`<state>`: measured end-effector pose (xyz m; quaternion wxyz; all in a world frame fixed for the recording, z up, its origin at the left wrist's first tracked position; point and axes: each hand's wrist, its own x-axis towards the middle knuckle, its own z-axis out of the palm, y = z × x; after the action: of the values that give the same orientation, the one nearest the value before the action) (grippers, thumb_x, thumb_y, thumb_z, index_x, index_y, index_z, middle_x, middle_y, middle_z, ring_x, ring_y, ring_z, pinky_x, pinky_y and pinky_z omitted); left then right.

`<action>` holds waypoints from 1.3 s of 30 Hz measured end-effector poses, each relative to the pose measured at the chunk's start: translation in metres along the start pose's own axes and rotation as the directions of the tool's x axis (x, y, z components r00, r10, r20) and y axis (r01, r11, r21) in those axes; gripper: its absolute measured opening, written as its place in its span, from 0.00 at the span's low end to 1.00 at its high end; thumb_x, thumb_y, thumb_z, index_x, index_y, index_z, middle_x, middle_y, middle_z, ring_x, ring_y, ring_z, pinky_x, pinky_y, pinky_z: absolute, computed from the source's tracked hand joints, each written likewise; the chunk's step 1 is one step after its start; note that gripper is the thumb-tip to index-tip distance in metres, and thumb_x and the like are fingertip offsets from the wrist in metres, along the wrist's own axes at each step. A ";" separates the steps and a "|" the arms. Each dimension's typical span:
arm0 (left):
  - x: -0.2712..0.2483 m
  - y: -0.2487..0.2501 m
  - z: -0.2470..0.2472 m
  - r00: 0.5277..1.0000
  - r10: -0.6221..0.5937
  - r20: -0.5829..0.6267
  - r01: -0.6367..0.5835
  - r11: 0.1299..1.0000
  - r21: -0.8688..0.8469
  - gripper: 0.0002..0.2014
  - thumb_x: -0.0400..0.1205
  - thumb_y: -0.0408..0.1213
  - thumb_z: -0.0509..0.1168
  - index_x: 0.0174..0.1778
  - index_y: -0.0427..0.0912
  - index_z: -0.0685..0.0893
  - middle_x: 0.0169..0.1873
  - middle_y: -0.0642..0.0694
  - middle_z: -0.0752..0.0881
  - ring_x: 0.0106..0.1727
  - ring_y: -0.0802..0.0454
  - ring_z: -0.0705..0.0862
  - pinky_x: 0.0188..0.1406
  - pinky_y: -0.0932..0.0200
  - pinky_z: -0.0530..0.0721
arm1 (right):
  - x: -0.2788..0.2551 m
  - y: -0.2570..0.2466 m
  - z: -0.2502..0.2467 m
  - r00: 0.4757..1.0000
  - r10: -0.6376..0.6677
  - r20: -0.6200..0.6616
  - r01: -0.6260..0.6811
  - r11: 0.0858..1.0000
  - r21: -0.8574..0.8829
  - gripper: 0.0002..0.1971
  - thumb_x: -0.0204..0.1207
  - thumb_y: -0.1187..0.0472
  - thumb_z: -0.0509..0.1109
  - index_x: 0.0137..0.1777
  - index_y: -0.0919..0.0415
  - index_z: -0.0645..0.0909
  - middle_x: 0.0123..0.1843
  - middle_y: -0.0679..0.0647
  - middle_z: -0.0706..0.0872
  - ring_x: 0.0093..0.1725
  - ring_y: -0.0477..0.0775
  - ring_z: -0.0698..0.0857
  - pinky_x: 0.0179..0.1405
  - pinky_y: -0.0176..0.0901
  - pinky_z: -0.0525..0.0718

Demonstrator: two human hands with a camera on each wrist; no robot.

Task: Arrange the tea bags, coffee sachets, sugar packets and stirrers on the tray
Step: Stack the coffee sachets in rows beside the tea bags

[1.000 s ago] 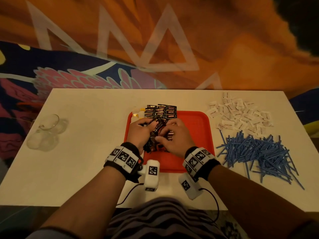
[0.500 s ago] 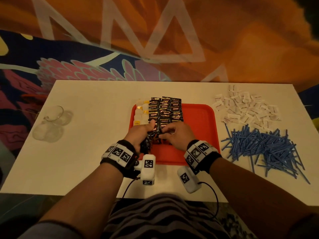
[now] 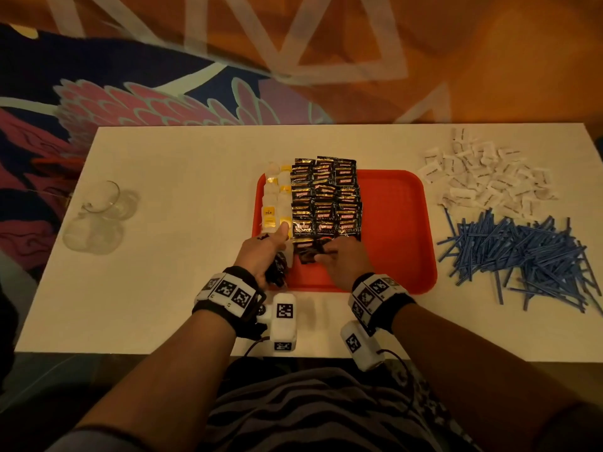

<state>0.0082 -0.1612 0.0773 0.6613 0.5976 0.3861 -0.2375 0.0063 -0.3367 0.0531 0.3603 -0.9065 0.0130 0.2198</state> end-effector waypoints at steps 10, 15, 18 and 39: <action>0.011 -0.015 -0.059 0.985 -0.167 0.044 0.172 0.970 -0.172 0.10 0.83 0.41 0.71 0.52 0.37 0.85 0.33 0.45 0.84 0.29 0.54 0.80 0.30 0.60 0.81 | 0.037 0.018 0.040 0.964 0.263 -0.035 -0.256 0.958 0.132 0.10 0.73 0.68 0.76 0.45 0.60 0.76 0.46 0.58 0.84 0.37 0.48 0.80 0.28 0.32 0.71; 0.010 -0.017 -0.076 0.985 -0.170 0.037 0.174 0.967 -0.187 0.08 0.84 0.40 0.69 0.51 0.38 0.84 0.31 0.46 0.82 0.29 0.54 0.79 0.33 0.59 0.79 | 0.058 0.014 0.046 0.954 0.297 -0.028 -0.294 0.951 0.093 0.13 0.71 0.65 0.79 0.46 0.58 0.75 0.47 0.56 0.83 0.40 0.50 0.82 0.29 0.36 0.74; 0.009 -0.017 -0.082 0.986 -0.163 0.041 0.168 0.967 -0.191 0.08 0.85 0.40 0.68 0.49 0.38 0.84 0.31 0.47 0.82 0.29 0.54 0.79 0.35 0.58 0.78 | 0.065 0.013 0.050 0.951 0.303 -0.057 -0.299 0.951 0.078 0.14 0.71 0.66 0.79 0.46 0.56 0.75 0.46 0.54 0.83 0.37 0.47 0.81 0.27 0.35 0.73; 0.005 -0.006 -0.057 0.979 -0.059 0.197 0.111 0.959 -0.261 0.18 0.84 0.22 0.56 0.66 0.37 0.80 0.47 0.38 0.91 0.47 0.41 0.91 0.38 0.46 0.91 | 0.046 0.006 0.025 0.941 0.309 -0.137 -0.289 0.946 0.144 0.10 0.73 0.61 0.77 0.47 0.57 0.78 0.43 0.50 0.83 0.40 0.49 0.83 0.35 0.41 0.85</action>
<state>-0.0062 -0.1059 0.0705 0.7593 0.4595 0.3764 -0.2660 0.0375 -0.3186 0.0145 0.3752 -0.8848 0.1925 0.1983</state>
